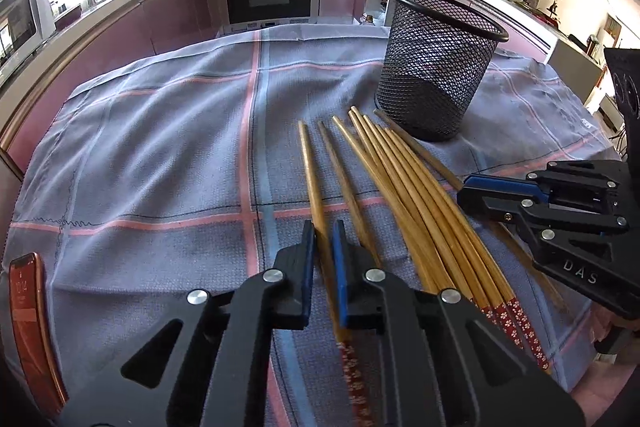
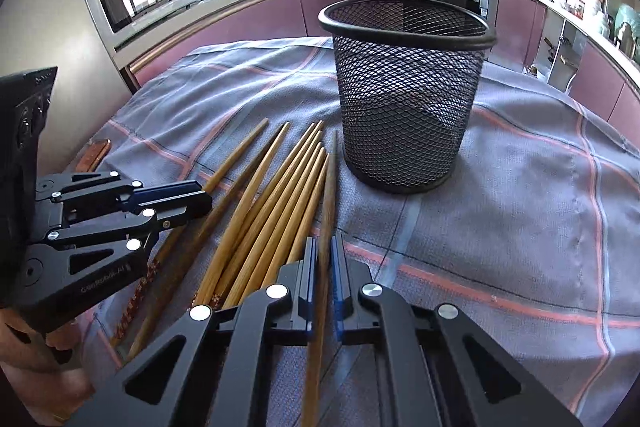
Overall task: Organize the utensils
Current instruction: 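Lift the left tool's chopstick upright over the mesh cup while the right tool carries its own, then lower the left tool's chopstick into the cup and open while the right tool does likewise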
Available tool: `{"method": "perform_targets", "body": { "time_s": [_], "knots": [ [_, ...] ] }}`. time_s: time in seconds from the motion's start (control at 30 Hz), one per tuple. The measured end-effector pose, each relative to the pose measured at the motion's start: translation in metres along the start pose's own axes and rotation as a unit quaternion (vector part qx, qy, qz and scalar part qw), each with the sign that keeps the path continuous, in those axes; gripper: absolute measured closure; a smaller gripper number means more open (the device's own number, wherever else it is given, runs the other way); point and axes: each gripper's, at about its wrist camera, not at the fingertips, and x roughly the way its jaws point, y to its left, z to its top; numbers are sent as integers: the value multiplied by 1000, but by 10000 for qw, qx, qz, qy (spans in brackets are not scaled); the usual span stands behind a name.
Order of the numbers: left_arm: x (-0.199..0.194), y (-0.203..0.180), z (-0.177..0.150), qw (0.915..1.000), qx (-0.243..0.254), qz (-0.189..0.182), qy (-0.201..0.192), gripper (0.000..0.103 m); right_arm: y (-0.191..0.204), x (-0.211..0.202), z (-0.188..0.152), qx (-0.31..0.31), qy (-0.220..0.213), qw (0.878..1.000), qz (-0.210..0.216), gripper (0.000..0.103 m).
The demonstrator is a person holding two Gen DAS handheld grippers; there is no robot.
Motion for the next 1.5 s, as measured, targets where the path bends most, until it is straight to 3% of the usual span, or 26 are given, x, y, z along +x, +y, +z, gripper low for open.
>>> {"method": "perform_targets", "body": {
  "time_s": [0.23,0.43,0.67,0.97,1.1,1.27,1.5],
  "knots": [
    [-17,9,2,9994,-214,-127,-241,95,-7,-33,1,19,-493,9979,417,98],
    [-58,17,17,9952,-261,-592,-732,95,-8,-69,12,19,-1131,9918,596,98],
    [-120,18,46,9799,-251,-1173,-1596,95,-14,-108,33,3,-1852,9804,670,98],
    [-167,8,98,9583,-276,-1511,-2411,96,-31,-139,76,-69,-2506,9669,471,98],
    [-170,0,127,9551,-328,-1536,-2513,96,-41,-145,98,-1,-2742,9609,381,98],
    [-159,-14,160,9572,-238,-1577,-2415,96,-55,-143,121,138,-2934,9555,267,98],
    [-111,-46,178,9747,222,-1432,-1700,96,-65,-97,134,222,-2424,9698,165,98]
  ]
}}
